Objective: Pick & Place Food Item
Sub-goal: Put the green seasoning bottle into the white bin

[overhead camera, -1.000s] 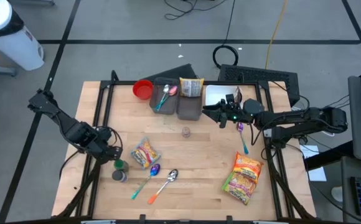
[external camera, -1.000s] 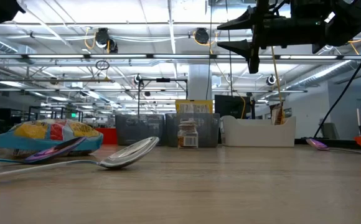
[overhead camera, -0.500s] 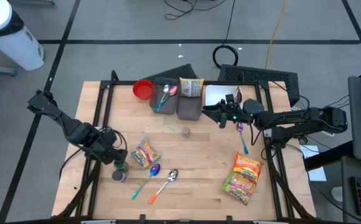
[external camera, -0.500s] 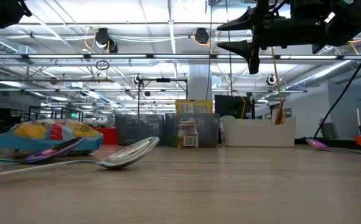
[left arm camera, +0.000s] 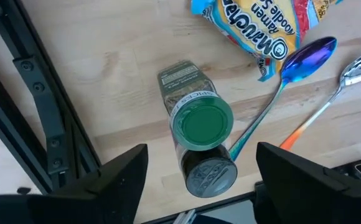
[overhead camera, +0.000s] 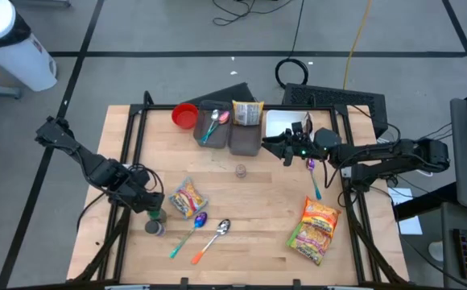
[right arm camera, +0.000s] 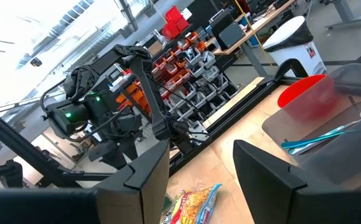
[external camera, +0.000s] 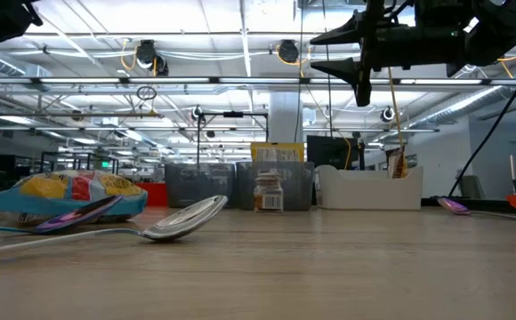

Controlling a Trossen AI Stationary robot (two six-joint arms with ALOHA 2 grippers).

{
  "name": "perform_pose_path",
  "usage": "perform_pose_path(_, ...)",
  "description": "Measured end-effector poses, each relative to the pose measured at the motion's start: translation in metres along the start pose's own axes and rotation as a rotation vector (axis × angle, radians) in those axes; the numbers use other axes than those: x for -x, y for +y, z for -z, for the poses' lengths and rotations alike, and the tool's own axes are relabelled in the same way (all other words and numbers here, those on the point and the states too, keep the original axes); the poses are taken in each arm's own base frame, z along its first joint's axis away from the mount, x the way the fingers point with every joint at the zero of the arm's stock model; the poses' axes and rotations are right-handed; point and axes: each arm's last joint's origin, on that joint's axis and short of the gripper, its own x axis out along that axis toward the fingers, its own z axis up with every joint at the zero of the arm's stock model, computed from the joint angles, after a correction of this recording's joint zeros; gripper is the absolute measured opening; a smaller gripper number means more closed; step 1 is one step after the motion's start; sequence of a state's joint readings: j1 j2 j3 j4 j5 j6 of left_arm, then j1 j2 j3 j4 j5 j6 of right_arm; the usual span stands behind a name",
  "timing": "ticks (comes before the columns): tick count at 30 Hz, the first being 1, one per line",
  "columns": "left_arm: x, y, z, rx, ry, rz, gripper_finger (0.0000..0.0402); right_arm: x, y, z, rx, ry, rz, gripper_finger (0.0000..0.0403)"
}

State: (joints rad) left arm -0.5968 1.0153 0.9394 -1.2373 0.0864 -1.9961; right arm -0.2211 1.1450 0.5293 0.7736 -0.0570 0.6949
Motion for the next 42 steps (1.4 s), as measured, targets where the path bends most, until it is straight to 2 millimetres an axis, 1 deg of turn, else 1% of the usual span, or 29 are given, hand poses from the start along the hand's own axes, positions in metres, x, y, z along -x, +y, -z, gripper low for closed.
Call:
perform_pose_path(9,0.0,0.0,0.0,0.002,0.015,-0.007,0.0373,0.0,0.0,0.0,0.0,0.0,0.0,0.0171)
perform_pose_path(13,-0.001,-0.001,0.001,-0.002,0.019,-0.001,0.0387,0.0,0.0,0.0,0.0,0.0,0.0,0.0171)
perform_pose_path(25,-0.022,-0.016,0.005,-0.003,-0.036,-0.099,0.0361,0.0,0.0,0.0,0.003,0.001,0.001,0.0171)
perform_pose_path(33,-0.033,-0.024,0.008,0.033,-0.047,-0.115,0.0367,0.0,0.0,0.001,0.003,0.005,0.005,0.0171)
perform_pose_path(42,-0.043,-0.03,0.009,0.046,-0.061,-0.152,0.0343,0.0,-0.001,0.001,0.007,0.007,0.005,0.0171)
